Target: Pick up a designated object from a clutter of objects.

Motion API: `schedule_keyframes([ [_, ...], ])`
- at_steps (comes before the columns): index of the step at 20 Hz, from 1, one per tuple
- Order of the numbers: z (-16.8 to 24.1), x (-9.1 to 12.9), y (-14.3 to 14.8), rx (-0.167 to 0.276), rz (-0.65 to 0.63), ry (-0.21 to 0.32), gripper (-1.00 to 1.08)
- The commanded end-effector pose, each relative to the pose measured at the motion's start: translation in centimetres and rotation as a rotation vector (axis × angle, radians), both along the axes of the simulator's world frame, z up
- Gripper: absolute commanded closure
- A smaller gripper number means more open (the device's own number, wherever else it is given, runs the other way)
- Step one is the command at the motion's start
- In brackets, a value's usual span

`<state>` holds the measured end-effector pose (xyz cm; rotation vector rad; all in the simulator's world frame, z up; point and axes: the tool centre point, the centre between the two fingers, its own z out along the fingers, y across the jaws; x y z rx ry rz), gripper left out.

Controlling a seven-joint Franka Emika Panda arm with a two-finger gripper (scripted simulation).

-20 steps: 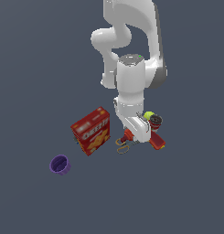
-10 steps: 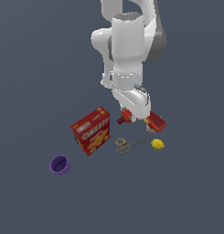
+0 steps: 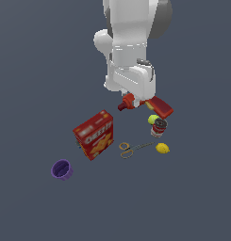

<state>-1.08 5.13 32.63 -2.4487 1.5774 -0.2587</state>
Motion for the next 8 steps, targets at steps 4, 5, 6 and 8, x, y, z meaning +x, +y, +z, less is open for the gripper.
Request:
schedule_keyframes([
  [4,2.1,-0.5,-0.3,0.001,0.001,-0.003,1.08],
  [5,2.2,-0.6,-0.3,0.001,0.001,-0.003,1.08],
  [6,2.4,-0.6,-0.3,0.001,0.002,-0.003,1.08],
  [8,2.4,-0.6,-0.3,0.001,0.002,-0.003,1.08],
])
